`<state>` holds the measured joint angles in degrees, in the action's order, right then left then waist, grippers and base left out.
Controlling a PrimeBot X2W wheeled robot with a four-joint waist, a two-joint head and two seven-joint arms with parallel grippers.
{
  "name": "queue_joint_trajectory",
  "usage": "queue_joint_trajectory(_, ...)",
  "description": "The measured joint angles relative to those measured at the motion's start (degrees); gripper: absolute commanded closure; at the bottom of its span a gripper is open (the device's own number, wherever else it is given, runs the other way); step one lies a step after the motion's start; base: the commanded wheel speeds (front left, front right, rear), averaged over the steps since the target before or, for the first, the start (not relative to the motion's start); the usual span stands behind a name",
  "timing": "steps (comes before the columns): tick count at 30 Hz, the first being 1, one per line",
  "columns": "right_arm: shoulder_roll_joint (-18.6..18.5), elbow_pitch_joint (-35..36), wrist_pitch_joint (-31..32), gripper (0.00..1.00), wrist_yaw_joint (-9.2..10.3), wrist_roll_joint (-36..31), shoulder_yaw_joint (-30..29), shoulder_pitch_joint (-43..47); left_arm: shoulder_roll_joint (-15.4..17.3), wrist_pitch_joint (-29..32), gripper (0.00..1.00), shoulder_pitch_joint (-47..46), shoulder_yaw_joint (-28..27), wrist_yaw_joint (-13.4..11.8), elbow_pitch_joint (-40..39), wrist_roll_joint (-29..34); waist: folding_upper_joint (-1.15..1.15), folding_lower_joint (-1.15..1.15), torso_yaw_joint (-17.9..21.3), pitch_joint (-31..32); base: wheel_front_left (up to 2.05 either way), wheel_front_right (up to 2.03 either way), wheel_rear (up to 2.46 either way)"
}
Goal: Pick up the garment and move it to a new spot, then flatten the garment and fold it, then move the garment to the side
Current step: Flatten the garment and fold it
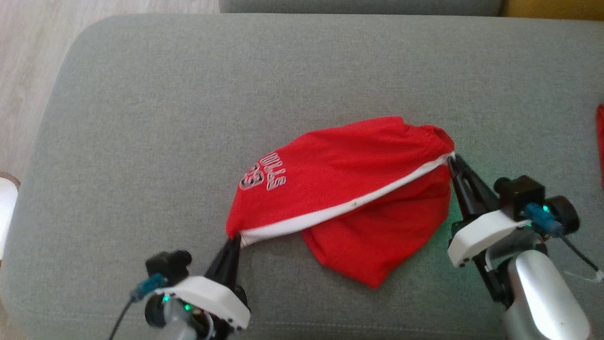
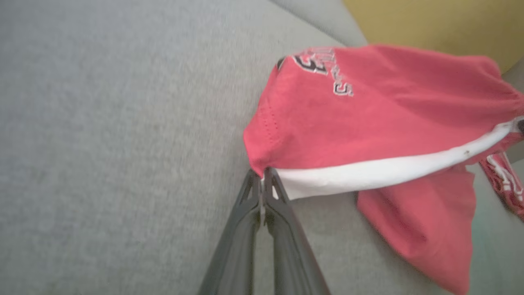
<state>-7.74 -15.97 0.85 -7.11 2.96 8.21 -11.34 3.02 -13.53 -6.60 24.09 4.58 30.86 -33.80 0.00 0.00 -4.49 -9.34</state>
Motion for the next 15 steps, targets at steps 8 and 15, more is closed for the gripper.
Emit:
queue_joint_trajectory(8,1.57,6.51,-6.59,1.0,0.0,1.76,-3.43,-0.13,0.81,-0.76,1.0,-0.11,-5.45,0.53,-15.04,2.25,0.0,0.0,0.19,2.76,0.0,0.0,0.0)
queue_joint_trajectory(15,1.87,18.44,-8.18,1.0,0.0,3.1,-5.37,0.41,3.76,-0.44,1.0,-1.01,-6.56,0.54,-29.7,4.85,0.0,0.0,1.31,5.75,0.0,0.0,0.0)
